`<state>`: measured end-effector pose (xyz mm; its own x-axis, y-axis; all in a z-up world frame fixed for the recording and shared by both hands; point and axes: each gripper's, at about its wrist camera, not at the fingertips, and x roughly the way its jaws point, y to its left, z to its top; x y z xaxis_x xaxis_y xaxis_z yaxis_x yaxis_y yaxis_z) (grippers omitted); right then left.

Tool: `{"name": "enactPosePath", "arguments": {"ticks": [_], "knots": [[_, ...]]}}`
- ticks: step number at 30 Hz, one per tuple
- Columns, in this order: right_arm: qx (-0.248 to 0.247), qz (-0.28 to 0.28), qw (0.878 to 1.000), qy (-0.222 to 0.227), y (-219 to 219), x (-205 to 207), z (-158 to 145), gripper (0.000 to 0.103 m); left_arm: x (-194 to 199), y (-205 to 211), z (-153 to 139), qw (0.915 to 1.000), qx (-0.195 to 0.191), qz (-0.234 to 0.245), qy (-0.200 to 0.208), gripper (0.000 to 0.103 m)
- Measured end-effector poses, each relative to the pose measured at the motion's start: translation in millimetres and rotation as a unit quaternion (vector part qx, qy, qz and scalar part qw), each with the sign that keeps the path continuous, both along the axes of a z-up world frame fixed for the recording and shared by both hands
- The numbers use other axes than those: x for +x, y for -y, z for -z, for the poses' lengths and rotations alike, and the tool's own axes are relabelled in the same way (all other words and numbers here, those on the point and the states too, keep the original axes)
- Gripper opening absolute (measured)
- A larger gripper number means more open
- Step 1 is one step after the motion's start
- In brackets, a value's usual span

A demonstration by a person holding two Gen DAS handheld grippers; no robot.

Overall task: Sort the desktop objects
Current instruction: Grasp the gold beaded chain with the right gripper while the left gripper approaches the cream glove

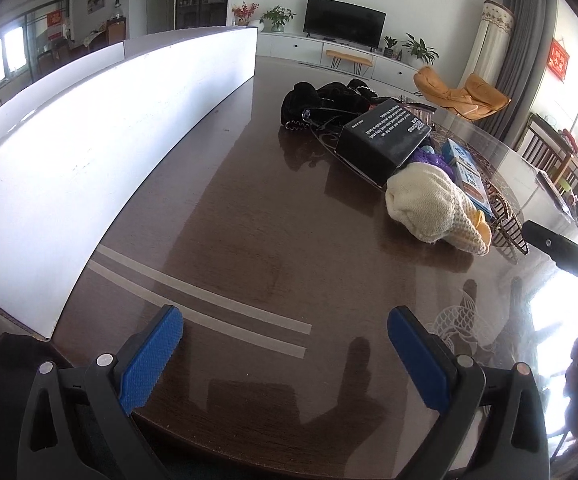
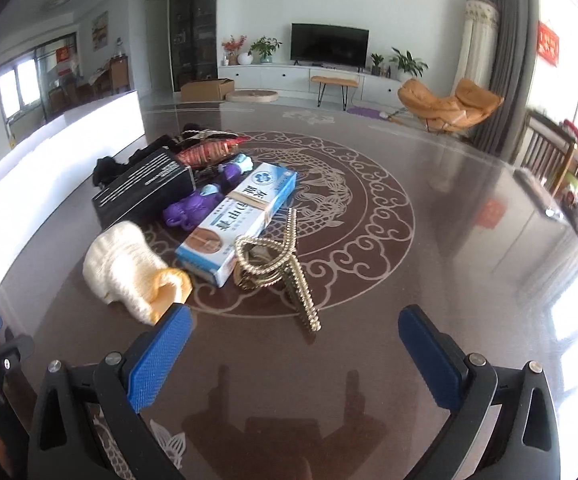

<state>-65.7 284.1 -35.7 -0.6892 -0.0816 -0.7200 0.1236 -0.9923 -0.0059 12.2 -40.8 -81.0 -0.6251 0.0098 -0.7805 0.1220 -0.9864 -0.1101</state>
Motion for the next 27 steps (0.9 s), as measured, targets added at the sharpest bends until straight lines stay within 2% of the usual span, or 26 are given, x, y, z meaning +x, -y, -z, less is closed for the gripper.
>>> {"name": "enactPosePath", "arguments": {"ticks": [3, 8, 10, 11, 12, 13, 14, 15, 22, 24, 27], "knots": [[-0.033, -0.019, 0.998, 0.043, -14, -31, 12, 0.103, -3, -1, 2, 1.0000, 0.001, -0.001, 0.000, 0.103], [-0.022, -0.082, 0.994, 0.075, -9, -70, 26, 0.103, -8, -6, 3, 1.0000, -0.006, 0.006, 0.002, 0.103], [-0.029, -0.102, 0.991, 0.082, -7, -83, 29, 0.099, -9, -7, 2, 0.9999, -0.004, 0.010, 0.002, 0.103], [-0.036, -0.106, 0.990, 0.084, -7, -88, 30, 0.087, -10, -6, 2, 0.9999, -0.002, 0.010, 0.002, 0.103], [-0.036, -0.108, 0.991, 0.075, -7, -89, 29, 0.070, -10, -5, 1, 1.0000, -0.002, 0.009, 0.001, 0.103], [-0.041, -0.116, 0.990, 0.073, -6, -90, 28, 0.062, -10, -4, 0, 1.0000, -0.001, 0.007, 0.001, 0.103], [-0.048, -0.124, 0.988, 0.076, -4, -89, 26, 0.048, -10, -1, -1, 1.0000, 0.001, 0.004, 0.000, 0.103], [-0.050, -0.125, 0.988, 0.081, 0, -86, 25, 0.046, -9, 1, -2, 1.0000, 0.006, 0.002, -0.001, 0.103], [-0.076, -0.167, 0.978, 0.098, 38, -31, 23, 0.046, -12, 5, -7, 0.9981, 0.061, 0.014, 0.003, 0.103], [-0.066, -0.173, 0.978, 0.096, 46, -24, 22, 0.046, -17, 0, -11, 0.9977, 0.066, 0.014, 0.004, 0.103], [-0.054, -0.208, 0.972, 0.098, 62, -15, 23, 0.046, -27, -5, -22, 0.9965, 0.083, 0.013, -0.001, 0.103]]}}
